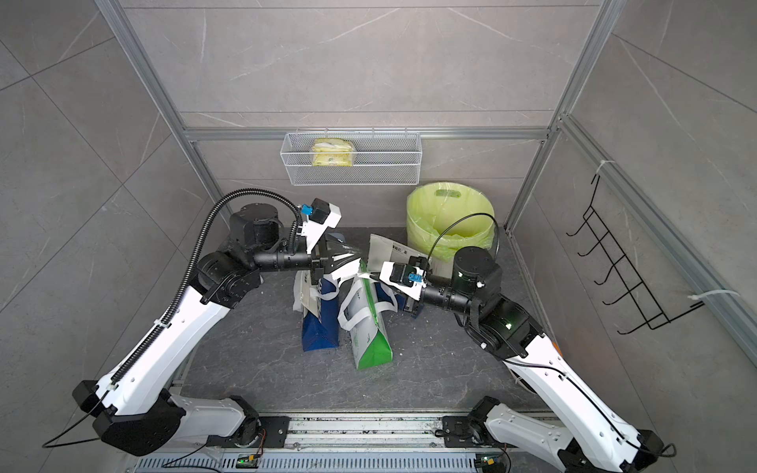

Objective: Shred takeout receipts and throw away
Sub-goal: Shred the takeout receipt.

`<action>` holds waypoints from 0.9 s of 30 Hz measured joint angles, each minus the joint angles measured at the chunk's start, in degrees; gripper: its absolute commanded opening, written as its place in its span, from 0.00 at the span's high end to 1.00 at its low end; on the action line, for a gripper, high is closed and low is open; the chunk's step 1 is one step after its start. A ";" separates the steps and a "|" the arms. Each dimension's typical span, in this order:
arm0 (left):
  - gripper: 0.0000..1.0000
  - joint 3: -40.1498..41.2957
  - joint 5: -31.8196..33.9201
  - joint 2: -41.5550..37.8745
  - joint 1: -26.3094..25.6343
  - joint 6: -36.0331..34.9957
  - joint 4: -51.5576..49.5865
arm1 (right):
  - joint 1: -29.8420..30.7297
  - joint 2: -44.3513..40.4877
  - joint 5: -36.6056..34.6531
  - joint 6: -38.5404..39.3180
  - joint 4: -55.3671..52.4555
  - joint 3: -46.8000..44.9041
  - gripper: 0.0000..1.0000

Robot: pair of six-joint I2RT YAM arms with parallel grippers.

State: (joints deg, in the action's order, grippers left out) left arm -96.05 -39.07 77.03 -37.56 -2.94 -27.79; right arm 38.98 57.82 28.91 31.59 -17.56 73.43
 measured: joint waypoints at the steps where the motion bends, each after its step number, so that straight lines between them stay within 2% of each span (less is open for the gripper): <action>1: 1.00 -0.07 0.20 0.15 0.00 0.22 0.15 | 0.00 -0.09 0.00 0.00 -0.20 0.00 1.00; 4: 1.00 -0.07 3.65 0.42 0.15 1.03 0.96 | 0.00 -0.66 0.28 -0.20 -0.87 -0.07 1.00; 9: 1.00 -0.04 14.05 0.72 2.19 4.50 3.34 | 0.00 -4.42 1.22 -2.71 -1.73 -1.20 1.00; 12: 1.00 1.42 19.58 0.52 3.76 8.00 8.20 | 0.00 -7.56 1.88 -5.79 -1.57 -2.25 1.00; 16: 1.00 5.25 21.16 0.04 4.15 13.42 14.73 | 0.00 -9.88 2.71 -12.76 1.77 -4.07 1.00; 22: 1.00 13.44 21.20 -0.42 4.07 29.83 28.35 | 0.00 -7.30 1.36 -29.75 13.44 -7.39 1.00; 27: 1.00 21.79 24.57 -1.46 4.04 48.06 40.89 | 0.00 -2.38 -6.69 -47.58 19.98 -7.37 1.00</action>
State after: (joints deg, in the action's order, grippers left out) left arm -74.26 -14.50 75.57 -33.52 45.12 13.10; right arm 38.98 55.44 22.22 -15.99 2.42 66.06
